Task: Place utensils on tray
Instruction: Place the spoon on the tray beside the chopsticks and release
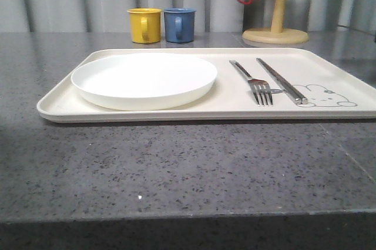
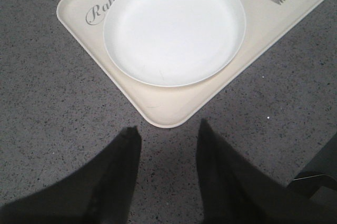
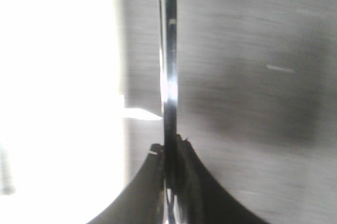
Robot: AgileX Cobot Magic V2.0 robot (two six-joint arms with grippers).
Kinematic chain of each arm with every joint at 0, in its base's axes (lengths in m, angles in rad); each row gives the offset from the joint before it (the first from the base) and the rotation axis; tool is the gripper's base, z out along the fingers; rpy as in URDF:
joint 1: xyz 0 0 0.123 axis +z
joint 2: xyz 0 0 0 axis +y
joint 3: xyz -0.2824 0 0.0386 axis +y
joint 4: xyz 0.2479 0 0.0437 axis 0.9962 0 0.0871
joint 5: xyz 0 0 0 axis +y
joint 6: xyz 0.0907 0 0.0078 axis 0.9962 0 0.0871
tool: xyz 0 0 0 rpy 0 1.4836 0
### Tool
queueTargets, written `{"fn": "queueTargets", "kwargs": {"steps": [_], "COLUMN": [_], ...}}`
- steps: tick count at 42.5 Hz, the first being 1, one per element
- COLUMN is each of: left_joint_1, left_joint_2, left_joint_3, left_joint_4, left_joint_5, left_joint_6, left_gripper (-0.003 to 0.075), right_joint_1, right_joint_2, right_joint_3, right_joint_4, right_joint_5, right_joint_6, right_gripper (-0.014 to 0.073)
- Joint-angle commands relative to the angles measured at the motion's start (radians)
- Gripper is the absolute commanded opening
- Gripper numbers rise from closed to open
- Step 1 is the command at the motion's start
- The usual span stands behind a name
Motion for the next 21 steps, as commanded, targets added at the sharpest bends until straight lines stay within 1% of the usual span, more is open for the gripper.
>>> {"fn": "queueTargets", "kwargs": {"steps": [1, 8, 14, 18, 21], "left_joint_1": [-0.004, -0.004, -0.004, -0.004, -0.004], "left_joint_2": [-0.007, -0.007, -0.007, -0.007, -0.007], "left_joint_3": [-0.028, -0.028, -0.028, -0.028, -0.028], "left_joint_4": [-0.005, -0.005, -0.005, -0.005, -0.005], "left_joint_5": [-0.065, -0.065, -0.065, -0.065, -0.063], "left_joint_6": [-0.015, -0.015, -0.015, -0.015, -0.015], "left_gripper": [0.0258, 0.0258, 0.0258, 0.0258, 0.0258], "right_joint_1": [0.07, 0.147, 0.154, 0.154, 0.154], "right_joint_2": [-0.043, 0.002, 0.044, 0.062, 0.074], "right_joint_3": [-0.032, -0.032, -0.032, -0.032, -0.032], "right_joint_4": [0.069, 0.08, 0.068, 0.025, 0.021], "right_joint_5": [0.0, -0.018, -0.048, -0.075, -0.091], "right_joint_6": [-0.013, 0.008, 0.09, 0.172, 0.19], "right_gripper": [-0.0057, -0.0057, -0.0052, -0.0018, 0.0032]}}
